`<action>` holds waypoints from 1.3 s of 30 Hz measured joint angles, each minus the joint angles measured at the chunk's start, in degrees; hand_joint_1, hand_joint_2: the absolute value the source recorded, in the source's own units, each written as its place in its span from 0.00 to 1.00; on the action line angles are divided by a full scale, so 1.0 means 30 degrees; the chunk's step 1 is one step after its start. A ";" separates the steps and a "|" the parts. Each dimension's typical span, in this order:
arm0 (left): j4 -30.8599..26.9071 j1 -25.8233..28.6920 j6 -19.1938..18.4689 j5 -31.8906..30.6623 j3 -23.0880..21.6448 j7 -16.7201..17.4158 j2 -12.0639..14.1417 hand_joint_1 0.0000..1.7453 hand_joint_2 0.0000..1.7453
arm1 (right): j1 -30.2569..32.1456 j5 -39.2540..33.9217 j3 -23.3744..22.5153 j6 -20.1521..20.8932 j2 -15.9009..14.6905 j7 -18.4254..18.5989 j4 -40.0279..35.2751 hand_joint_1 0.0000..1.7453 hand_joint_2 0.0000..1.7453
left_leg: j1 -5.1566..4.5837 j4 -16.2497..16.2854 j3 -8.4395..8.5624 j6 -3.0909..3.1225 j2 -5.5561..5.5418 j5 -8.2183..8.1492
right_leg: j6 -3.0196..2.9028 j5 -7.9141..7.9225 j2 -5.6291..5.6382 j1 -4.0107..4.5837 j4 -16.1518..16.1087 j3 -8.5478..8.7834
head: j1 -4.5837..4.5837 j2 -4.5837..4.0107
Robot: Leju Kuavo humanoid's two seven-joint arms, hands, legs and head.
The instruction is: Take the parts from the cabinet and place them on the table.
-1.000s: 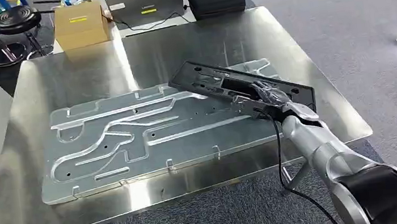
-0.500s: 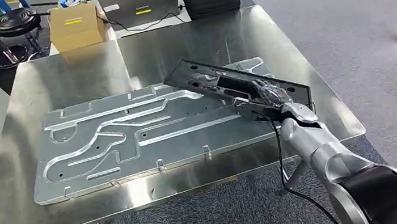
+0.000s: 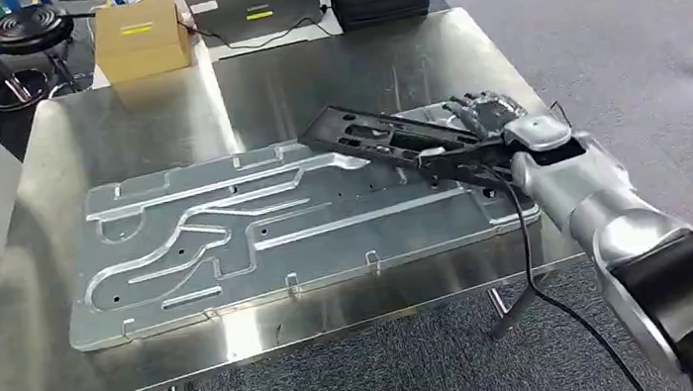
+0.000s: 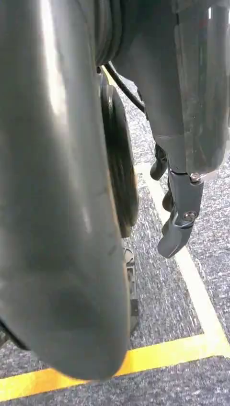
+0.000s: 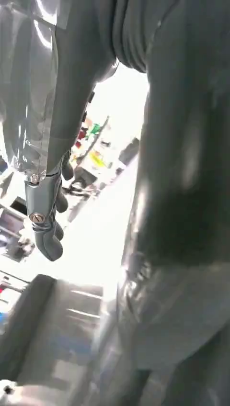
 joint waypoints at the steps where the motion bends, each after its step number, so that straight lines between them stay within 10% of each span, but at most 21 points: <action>1: 0.0007 -0.0039 -0.0044 0.0029 0.0007 0.0007 0.0000 0.00 0.00 | -0.0386 0.0168 0.0175 0.0080 -0.0080 0.0058 0.0007 0.00 0.00 | -0.0056 0.0124 -0.0115 -0.0077 -0.0006 -0.0024 | -0.0218 -0.0034 0.0053 0.0055 -0.0340 -0.0042 | -0.0029 0.0000; 6: 0.0007 -0.0031 -0.0036 0.0124 0.0087 -0.0015 -0.0015 0.00 0.00 | -0.3005 0.1290 0.0881 0.1065 -0.0495 0.0561 0.0029 0.00 0.00 | -0.0021 0.0846 -0.0480 -0.0519 0.0014 -0.0659 | -0.0831 -0.0060 0.0034 -0.0002 -0.0354 -0.0094 | -0.0044 0.0000; 10: 0.0036 -0.0035 0.0051 0.0124 0.0138 -0.0197 -0.0015 0.00 0.00 | -0.5140 0.1537 0.1318 0.1318 -0.0561 0.1057 0.0073 0.00 0.00 | -0.0005 0.6295 -0.3133 -0.0524 0.0009 -0.2783 | -0.1125 -0.0172 0.0060 0.0230 -0.0336 0.0017 | -0.0036 0.0000; 12: 0.0036 -0.0038 0.0007 0.0109 0.0138 -0.0204 -0.0015 0.00 0.00 | -0.5830 0.0996 0.1391 0.0719 -0.0590 0.1428 0.0087 0.00 0.00 | -0.0020 0.5427 -0.2897 -0.0375 0.0010 -0.1735 | -0.1189 -0.0253 0.0085 0.0362 -0.0319 0.0174 | -0.0036 0.0000; 15: 0.0036 -0.0037 -0.0044 0.0153 0.0167 -0.0175 0.0022 0.00 0.00 | -0.7136 -0.0303 0.1297 -0.0922 -0.0597 0.1523 0.0065 0.00 0.00 | -0.0208 0.0955 -0.1080 0.0164 0.0005 0.0554 | -0.1162 -0.0421 0.0123 0.0447 -0.0277 0.0326 | -0.0022 0.0000; 20: 0.0051 -0.0085 -0.0044 0.0394 0.0364 -0.0109 -0.0007 0.00 0.00 | -0.8411 -0.2574 0.0042 -0.2791 -0.0597 0.0282 -0.0161 0.00 0.00 | -0.0059 -0.0003 -0.0605 0.0298 0.0012 0.0520 | -0.0746 -0.0451 0.0113 0.0551 -0.0196 0.0162 | -0.0022 0.0000; 25: 0.0051 -0.0182 0.0029 0.0917 0.0742 -0.0022 -0.0029 0.00 0.00 | -0.8782 -0.5214 -0.1399 -0.4014 -0.0546 -0.1900 -0.0779 0.00 0.00 | -0.0056 -0.0069 -0.0642 0.0391 0.0063 0.0727 | -0.0232 -0.3319 0.0106 0.0164 0.4985 -0.1827 | 0.0087 0.0000; 27: 0.0051 -0.0181 0.0102 0.1152 0.0933 0.0066 -0.0029 0.00 0.00 | -0.8514 -0.6334 -0.1728 -0.4219 -0.0553 -0.2500 -0.1233 0.00 0.00 | 0.0003 0.0036 -0.0695 0.0368 0.0048 0.0734 | -0.0057 -0.2655 0.0095 -0.0070 0.4520 -0.1478 | 0.0088 0.0000; 29: 0.0051 -0.0207 0.0102 0.1195 0.1063 0.0088 -0.0029 0.00 0.00 | -0.8314 -0.6987 -0.2113 -0.4357 -0.0532 -0.2798 -0.1835 0.00 0.00 | 0.0080 0.0233 -0.0777 0.0223 0.0032 0.0698 | 0.0124 -0.1092 0.0046 -0.0309 0.1413 0.0213 | 0.0081 0.0000; 30: 0.0051 -0.0222 0.0109 0.1209 0.1122 0.0087 -0.0022 0.00 0.00 | -0.8300 -0.7118 -0.2273 -0.4436 -0.0531 -0.2885 -0.2010 0.00 0.00 | 0.0091 0.0349 -0.0893 0.0072 0.0021 0.0676 | 0.0237 -0.1117 0.0074 -0.0370 0.0166 0.0762 | 0.0080 0.0000; 35: 0.0051 -0.0216 0.0517 0.1821 0.1501 0.0095 0.0022 0.00 0.00 | -0.6628 -1.0453 -0.2849 -0.5036 -0.0604 -0.3906 -0.3587 0.00 0.00 | 0.0104 0.0282 -0.1243 -0.0599 -0.0097 0.1117 | -0.0617 -0.0612 0.0124 -0.0043 -0.0108 0.0466 | 0.0088 0.0000; 39: 0.0058 -0.0216 0.0758 0.1996 0.1792 0.0058 0.0051 0.00 0.00 | -0.2101 -1.4874 -0.2791 -0.7245 -0.1443 -0.3920 -0.7837 0.00 0.00 | 0.0180 0.3951 -0.2350 -0.0619 -0.0027 -0.2075 | -0.1103 0.0009 -0.0044 0.0111 -0.0308 0.0064 | 0.0022 0.0000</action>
